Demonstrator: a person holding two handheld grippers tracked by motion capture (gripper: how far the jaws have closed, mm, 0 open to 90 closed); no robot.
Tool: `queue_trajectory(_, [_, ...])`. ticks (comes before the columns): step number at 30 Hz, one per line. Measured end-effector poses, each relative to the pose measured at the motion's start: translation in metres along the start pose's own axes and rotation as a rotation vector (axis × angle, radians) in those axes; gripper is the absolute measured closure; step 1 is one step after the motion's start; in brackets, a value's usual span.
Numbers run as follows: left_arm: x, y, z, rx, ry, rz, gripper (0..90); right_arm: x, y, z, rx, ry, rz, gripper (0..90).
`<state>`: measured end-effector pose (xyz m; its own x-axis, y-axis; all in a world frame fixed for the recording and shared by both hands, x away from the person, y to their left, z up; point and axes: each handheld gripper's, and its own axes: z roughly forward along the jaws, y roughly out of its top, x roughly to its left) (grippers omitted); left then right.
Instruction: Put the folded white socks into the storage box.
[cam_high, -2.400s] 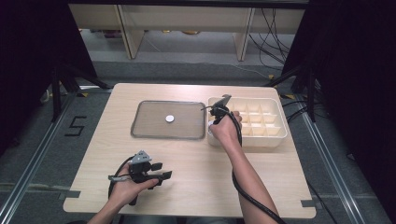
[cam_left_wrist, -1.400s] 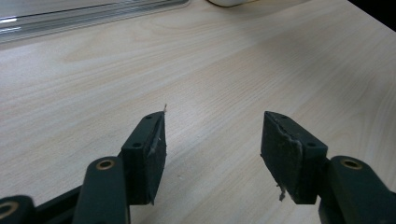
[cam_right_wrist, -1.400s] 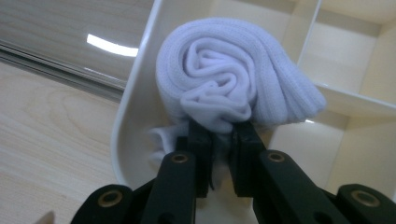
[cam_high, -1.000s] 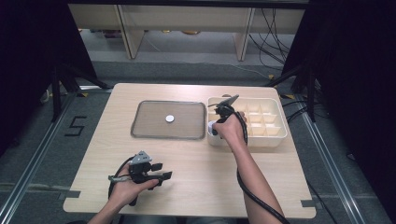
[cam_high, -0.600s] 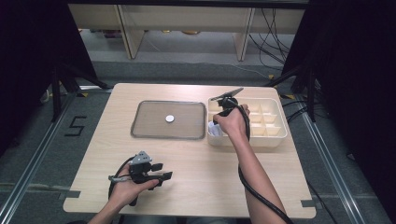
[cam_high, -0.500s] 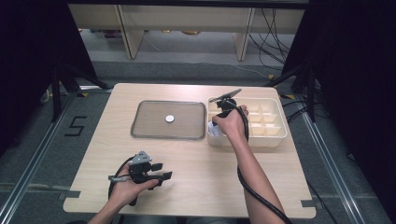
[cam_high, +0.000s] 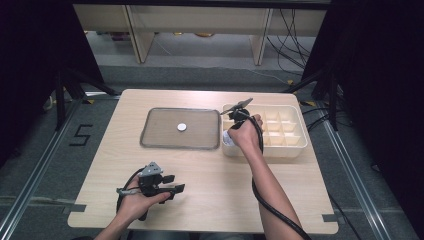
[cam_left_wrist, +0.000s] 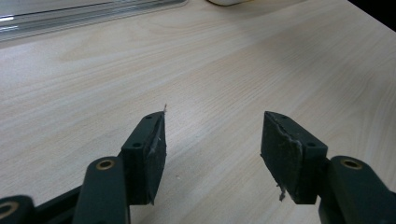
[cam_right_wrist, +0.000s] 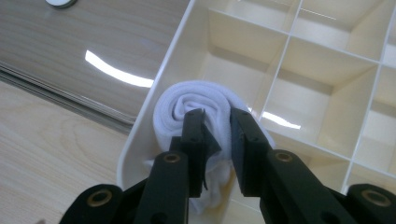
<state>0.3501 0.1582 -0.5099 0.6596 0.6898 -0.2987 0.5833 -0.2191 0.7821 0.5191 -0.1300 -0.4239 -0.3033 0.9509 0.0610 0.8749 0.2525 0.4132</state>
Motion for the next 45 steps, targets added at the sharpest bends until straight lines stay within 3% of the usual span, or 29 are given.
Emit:
queue_trajectory(4, [0.0, 0.0, -0.001, 0.0, 0.001, 0.004, 39.9, 0.001, -0.001, 0.003, -0.006, -0.015, -0.03, 78.5])
queue_trajectory(7, [0.0, 0.0, -0.001, 0.0, 0.002, 0.004, 39.9, 0.004, -0.003, 0.004, 0.012, -0.02, 0.001, 79.2])
queue_trajectory(9, [0.0, 0.0, -0.001, -0.001, 0.001, 0.002, 39.9, 0.003, -0.005, 0.007, 0.012, -0.02, -0.037, 79.7])
queue_trajectory(10, [0.0, 0.0, -0.001, -0.001, 0.003, 0.001, 39.9, 0.006, -0.005, 0.007, 0.032, -0.014, -0.007, 80.0])
queue_trajectory(11, [0.0, 0.0, -0.001, 0.001, 0.003, 0.002, 39.9, 0.003, -0.006, 0.009, 0.018, -0.01, -0.038, 80.1])
queue_trajectory(14, [0.0, 0.001, -0.002, 0.003, 0.008, 0.006, 39.9, 0.005, -0.005, 0.009, 0.037, -0.009, 0.005, 80.5])
queue_trajectory(15, [0.0, 0.001, -0.001, 0.001, 0.004, 0.005, 39.9, 0.003, -0.006, 0.011, 0.016, 0.0, -0.016, 80.6])
queue_trajectory(18, [-0.001, 0.001, -0.002, 0.002, 0.008, 0.005, 39.9, 0.004, -0.006, 0.01, 0.046, -0.011, -0.003, 80.7])
queue_trajectory(22, [0.0, 0.001, -0.002, -0.001, 0.005, 0.008, 39.9, 0.0, -0.006, 0.011, 0.022, -0.003, -0.029, 80.0])
queue_trajectory(23, [0.0, 0.001, -0.002, -0.007, -0.001, 0.005, 39.9, 0.002, -0.006, 0.009, 0.037, 0.0, 0.017, 79.5])
queue_trajectory(25, [0.001, 0.001, -0.002, -0.001, 0.0, 0.004, 39.9, -0.002, -0.007, 0.008, -0.001, 0.017, -0.015, 77.2])
queue_trajectory(27, [0.001, 0.001, -0.001, -0.004, 0.001, 0.003, 39.9, -0.002, -0.007, 0.005, -0.008, 0.023, 0.013, 75.0])
queue_trajectory(30, [0.001, 0.001, -0.001, -0.002, 0.001, 0.006, 39.9, -0.005, -0.009, 0.001, -0.039, 0.03, 0.008, 71.8])
queue_trajectory(31, [0.0, 0.0, -0.001, -0.003, 0.002, 0.006, 39.9, -0.003, -0.01, -0.001, -0.032, 0.038, 0.034, 71.3])
queue_trajectory(38, [0.0, 0.001, -0.002, -0.004, 0.006, 0.009, 39.9, -0.006, -0.013, -0.008, -0.089, 0.041, 0.045, 64.1])
queue_trajectory(45, [0.001, 0.001, -0.003, -0.015, 0.006, 0.008, 39.9, -0.012, -0.019, -0.019, -0.164, 0.039, 0.002, 56.5])
